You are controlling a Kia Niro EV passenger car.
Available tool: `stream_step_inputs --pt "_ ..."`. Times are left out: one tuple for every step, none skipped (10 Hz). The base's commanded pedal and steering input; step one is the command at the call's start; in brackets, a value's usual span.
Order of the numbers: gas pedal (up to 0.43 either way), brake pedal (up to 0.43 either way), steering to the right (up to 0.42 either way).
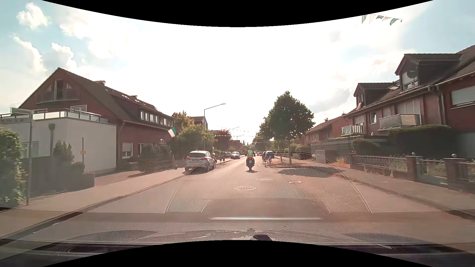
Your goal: Follow the waypoints while adhering to traffic rules and regulations
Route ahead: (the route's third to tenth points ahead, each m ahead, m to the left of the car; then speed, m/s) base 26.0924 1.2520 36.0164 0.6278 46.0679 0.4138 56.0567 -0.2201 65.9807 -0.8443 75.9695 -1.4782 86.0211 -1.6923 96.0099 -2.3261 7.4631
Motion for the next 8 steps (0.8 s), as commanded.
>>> stream_step_inputs --pt "0.150 0.000 -0.005" --pt "0.150 0.000 -0.005" --pt "0.150 0.000 -0.003" --pt "0.150 0.000 0.000" --pt "0.150 0.000 0.002" --pt "0.150 0.000 0.002" --pt "0.150 0.000 0.001" --pt "0.150 0.000 0.003"
